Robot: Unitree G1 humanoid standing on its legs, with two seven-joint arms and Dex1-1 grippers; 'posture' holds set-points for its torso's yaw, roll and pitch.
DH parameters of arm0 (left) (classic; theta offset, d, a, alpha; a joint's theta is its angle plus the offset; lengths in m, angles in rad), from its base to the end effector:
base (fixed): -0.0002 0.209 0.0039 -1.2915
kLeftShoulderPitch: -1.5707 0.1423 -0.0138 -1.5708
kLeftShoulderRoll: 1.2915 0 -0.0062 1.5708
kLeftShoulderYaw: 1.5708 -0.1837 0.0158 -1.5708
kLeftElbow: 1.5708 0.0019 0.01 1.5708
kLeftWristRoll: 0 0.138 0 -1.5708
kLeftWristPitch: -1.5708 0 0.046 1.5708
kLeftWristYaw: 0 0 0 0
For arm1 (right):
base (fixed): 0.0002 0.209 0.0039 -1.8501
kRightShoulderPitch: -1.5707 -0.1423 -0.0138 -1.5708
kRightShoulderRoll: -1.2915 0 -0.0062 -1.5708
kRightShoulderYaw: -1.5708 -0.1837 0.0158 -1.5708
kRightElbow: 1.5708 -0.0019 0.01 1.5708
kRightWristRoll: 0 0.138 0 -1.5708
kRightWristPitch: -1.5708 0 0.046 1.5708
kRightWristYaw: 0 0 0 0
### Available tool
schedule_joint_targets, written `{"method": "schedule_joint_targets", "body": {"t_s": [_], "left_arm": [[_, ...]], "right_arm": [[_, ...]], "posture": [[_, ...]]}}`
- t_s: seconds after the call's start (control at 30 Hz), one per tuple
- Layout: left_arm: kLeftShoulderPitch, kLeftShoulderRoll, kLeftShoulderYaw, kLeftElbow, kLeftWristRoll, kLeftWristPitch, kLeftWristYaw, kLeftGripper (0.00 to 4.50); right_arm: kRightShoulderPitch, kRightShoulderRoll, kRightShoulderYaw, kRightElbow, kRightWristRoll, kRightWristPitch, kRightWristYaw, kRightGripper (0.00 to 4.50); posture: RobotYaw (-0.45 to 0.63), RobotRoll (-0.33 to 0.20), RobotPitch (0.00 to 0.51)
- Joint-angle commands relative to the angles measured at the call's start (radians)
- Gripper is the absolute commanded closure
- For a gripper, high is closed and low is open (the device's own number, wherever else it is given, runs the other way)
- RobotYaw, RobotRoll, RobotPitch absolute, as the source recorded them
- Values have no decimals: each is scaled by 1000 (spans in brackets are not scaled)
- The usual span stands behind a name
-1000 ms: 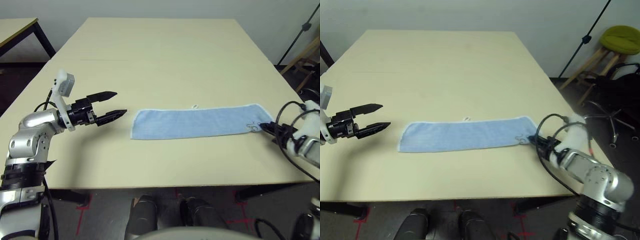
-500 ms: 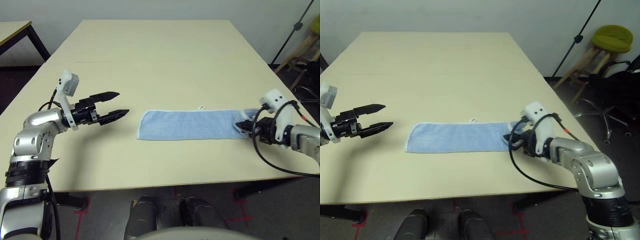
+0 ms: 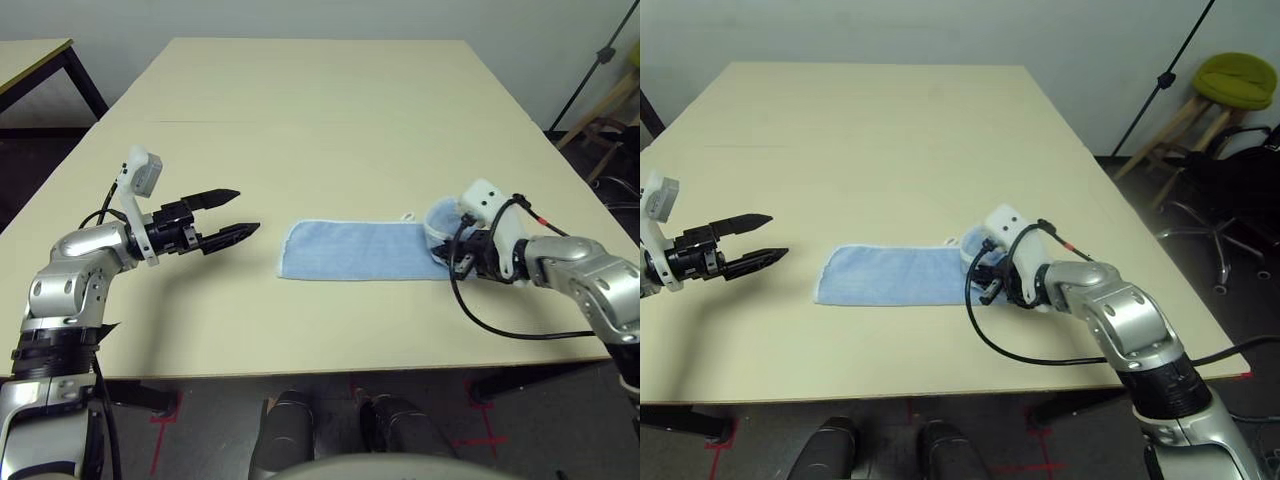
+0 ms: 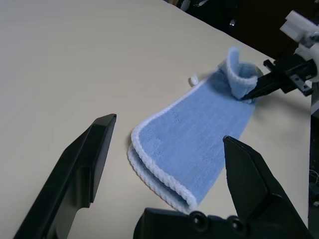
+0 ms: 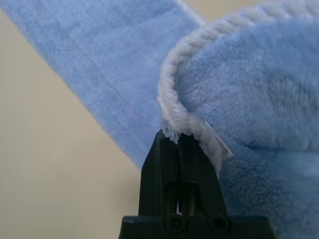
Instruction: Fold the towel and set it aside.
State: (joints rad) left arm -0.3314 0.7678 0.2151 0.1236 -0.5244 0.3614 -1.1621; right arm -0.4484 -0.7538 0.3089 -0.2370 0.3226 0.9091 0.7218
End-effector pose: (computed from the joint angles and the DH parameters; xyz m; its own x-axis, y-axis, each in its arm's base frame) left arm 0.2473 0.3099 0.1677 0.5861 -0.7999 -0.1293 0.8100 0.5822 0.0704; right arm 0.2529 -0.1986 0.1500 0.5085 0.5715 -0.6441 -0.8050 0.5810 -0.1201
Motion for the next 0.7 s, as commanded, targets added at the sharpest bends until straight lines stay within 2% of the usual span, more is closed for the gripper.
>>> {"method": "schedule_joint_targets", "body": {"t_s": [0.03, 0.17, 0.27, 0.5, 0.6, 0.63, 0.7], "left_arm": [[15, -5, -5, -22, -4, 14, 9, 0], [31, -10, -2, -40, -9, 19, 20, 0], [44, -16, 0, -48, -11, 17, 31, 0], [57, -18, -3, -58, -13, 19, 43, 0], [46, -22, -11, -53, -11, 19, 46, 0], [44, -23, -12, -53, -11, 19, 46, 0], [40, -24, -15, -51, -10, 18, 45, 0]], "right_arm": [[-24, -19, 99, 14, -73, -34, 57, 4491], [-64, -23, 141, 15, -96, -1, 110, 4491], [-83, -34, 143, 7, -103, 26, 141, 3869], [-141, -141, 73, -99, -12, 67, 310, 1321], [-182, -229, 30, -113, 31, 45, 419, 200], [-189, -246, 22, -111, 36, 37, 438, 55], [-205, -306, -4, -83, 24, -28, 492, 55]], "posture": [[157, 0, 125], [173, 0, 128], [180, 0, 129], [176, 0, 137], [170, 0, 140], [170, 0, 140], [165, 0, 143]]}}
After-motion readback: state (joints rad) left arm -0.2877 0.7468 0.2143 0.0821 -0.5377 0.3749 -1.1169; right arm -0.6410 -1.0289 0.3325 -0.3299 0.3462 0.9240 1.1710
